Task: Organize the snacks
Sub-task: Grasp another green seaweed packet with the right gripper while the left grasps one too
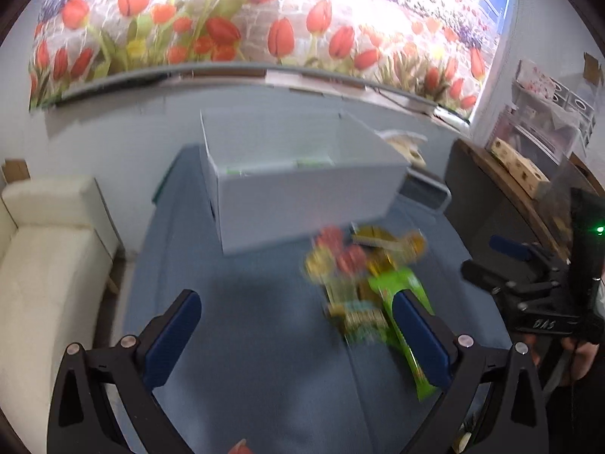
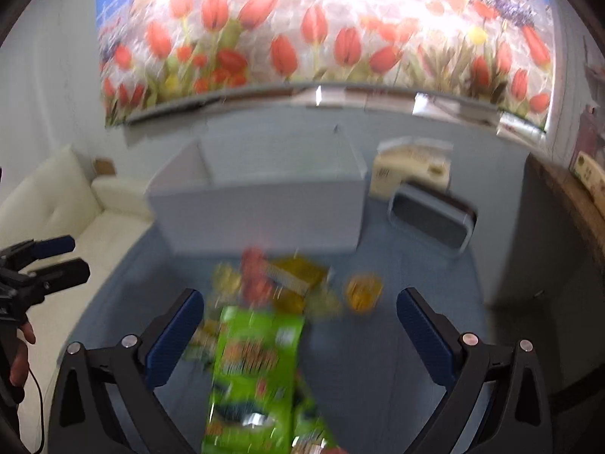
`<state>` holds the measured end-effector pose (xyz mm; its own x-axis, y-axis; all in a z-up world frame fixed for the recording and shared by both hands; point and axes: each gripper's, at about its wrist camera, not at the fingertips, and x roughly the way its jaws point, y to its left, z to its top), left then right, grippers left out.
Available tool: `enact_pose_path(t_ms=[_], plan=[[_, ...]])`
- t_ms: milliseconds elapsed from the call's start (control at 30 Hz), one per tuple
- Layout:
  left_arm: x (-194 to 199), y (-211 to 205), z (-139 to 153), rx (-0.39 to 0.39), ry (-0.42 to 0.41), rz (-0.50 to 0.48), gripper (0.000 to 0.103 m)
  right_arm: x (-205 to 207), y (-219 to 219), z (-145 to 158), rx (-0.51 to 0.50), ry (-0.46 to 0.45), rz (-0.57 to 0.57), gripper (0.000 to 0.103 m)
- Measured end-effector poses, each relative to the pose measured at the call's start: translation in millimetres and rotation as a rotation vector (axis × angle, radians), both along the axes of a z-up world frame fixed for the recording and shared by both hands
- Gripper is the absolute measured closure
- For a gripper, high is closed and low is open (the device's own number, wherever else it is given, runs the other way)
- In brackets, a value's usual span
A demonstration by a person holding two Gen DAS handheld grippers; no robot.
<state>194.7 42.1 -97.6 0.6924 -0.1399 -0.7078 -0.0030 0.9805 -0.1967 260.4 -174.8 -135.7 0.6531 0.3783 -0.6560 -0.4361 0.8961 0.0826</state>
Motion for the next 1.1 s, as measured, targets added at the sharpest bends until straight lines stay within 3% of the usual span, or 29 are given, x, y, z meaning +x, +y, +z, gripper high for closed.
enact_pose_path(t_ms=[167, 533, 633, 667, 700, 1100], plan=[[-38, -9, -14, -0.019, 0.035, 0.009, 0.000, -15, 8, -39, -0.025, 0.087, 0.013, 0.000], [-61, -12, -18, -0.009, 0.047, 0.004, 0.000, -6, 32, -81, -0.083, 0.168, 0.012, 0.000], [-63, -12, -17, -0.010, 0.047, 0.002, 0.000, -3, 35, -88, -0.114, 0.190, 0.004, 0.015], [-63, -12, -16, -0.008, 0.046, 0.002, 0.000, -2, 35, -89, -0.125, 0.193, 0.001, 0.028], [-62, -13, -16, -0.007, 0.046, 0.002, 0.000, -2, 36, -90, -0.135, 0.191, 0.000, 0.031], [-54, -29, -19, -0.010, 0.063, -0.009, 0.000, -27, 22, -58, -0.131, 0.099, 0.015, 0.031]])
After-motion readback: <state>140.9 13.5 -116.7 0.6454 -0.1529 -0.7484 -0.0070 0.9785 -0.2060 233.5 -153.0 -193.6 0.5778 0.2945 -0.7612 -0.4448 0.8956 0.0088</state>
